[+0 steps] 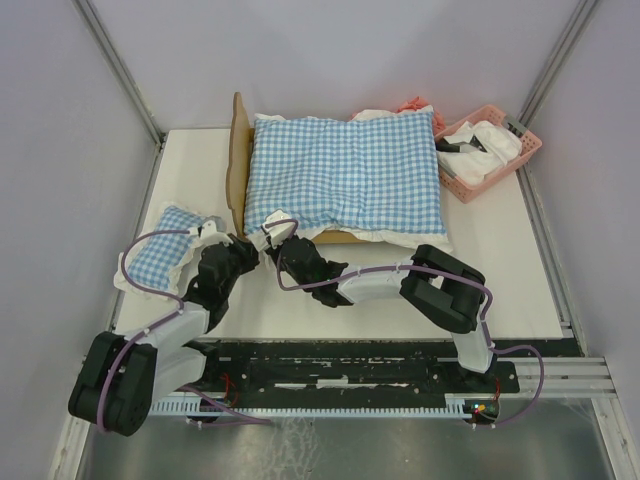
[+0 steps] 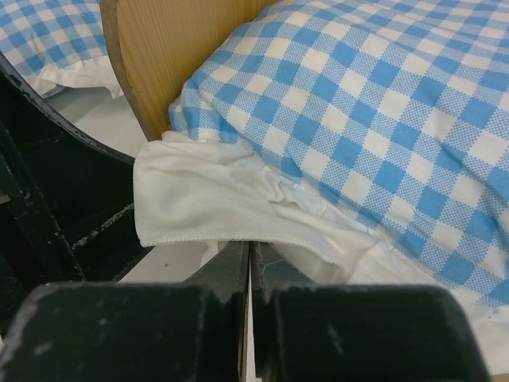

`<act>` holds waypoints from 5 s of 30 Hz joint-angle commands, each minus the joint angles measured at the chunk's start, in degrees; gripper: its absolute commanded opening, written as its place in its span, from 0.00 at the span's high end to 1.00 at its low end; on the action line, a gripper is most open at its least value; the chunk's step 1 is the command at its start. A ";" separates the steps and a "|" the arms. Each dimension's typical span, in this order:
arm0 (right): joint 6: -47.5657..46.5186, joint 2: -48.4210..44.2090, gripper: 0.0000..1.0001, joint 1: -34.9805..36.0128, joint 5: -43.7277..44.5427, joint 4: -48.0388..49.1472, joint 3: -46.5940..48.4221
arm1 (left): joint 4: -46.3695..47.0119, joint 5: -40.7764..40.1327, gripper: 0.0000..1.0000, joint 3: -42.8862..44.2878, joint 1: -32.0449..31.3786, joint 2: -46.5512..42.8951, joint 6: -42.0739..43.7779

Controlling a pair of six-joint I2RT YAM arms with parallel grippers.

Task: Set up the pet bed
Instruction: Tie the ropes to the bed frame.

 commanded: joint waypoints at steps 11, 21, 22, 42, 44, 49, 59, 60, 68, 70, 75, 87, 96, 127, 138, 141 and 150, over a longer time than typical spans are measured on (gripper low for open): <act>0.48 -1.43 0.98 0.31 0.80 2.47 0.14 | 10.18 -0.81 0.67 -3.47 0.16 0.25 5.44; 0.46 -1.69 0.98 0.32 0.77 2.98 -0.45 | 14.87 0.89 0.68 -3.16 0.18 3.18 5.50; 0.41 -1.73 0.98 0.27 0.77 2.92 -0.41 | 15.23 0.95 0.68 -3.07 0.16 3.48 5.50; -2.24 1.81 0.98 0.39 0.40 3.51 2.48 | 9.38 -0.93 0.97 -4.29 0.16 -1.00 -0.14; -2.15 2.07 0.98 0.42 0.40 3.54 2.67 | 8.97 -0.66 0.97 -4.25 0.21 -1.47 -0.13; -2.44 2.69 0.98 0.79 -0.05 4.77 2.56 | 7.86 0.00 0.97 -4.09 0.19 -2.23 -0.50; -2.72 1.77 0.98 0.88 1.90 5.29 1.47 | 14.24 -0.43 0.70 -5.22 0.15 0.58 7.81; -2.76 1.62 0.98 0.89 1.83 5.29 1.35 | 14.85 -0.38 0.69 -5.17 0.14 1.06 8.31; -2.67 1.39 0.98 0.88 1.71 5.80 0.51 | 17.85 0.63 0.69 -3.37 0.16 5.33 9.80; -2.71 1.44 0.98 0.88 1.67 6.06 0.33 | 18.74 0.80 0.69 -3.17 0.16 6.06 9.77; -2.54 1.46 0.98 0.88 1.37 6.42 0.14 | 20.23 0.84 0.73 -2.93 0.19 6.84 9.63; -3.20 2.47 0.98 0.88 2.02 6.77 0.38 | 22.51 1.88 0.92 -3.10 0.16 7.66 8.45; -5.79 4.04 0.98 0.89 2.20 7.29 2.59 | 15.39 0.75 0.97 -3.39 0.19 4.69 2.14; -8.98 9.66 0.98 2.90 2.28 13.50 5.95 | 6.82 -1.18 0.97 -2.29 0.27 -1.29 -3.13; -7.95 10.44 0.98 3.03 1.98 16.60 4.61 | 6.01 -1.29 0.97 -3.19 0.24 -2.85 -6.41; -8.18 11.27 0.98 2.77 0.35 16.82 4.78 | 5.85 -1.01 0.97 -3.15 0.28 -2.99 -7.73; -5.49 11.11 0.98 2.37 0.03 18.41 2.58 | 4.53 -1.18 0.97 -3.59 0.25 -2.93 -12.12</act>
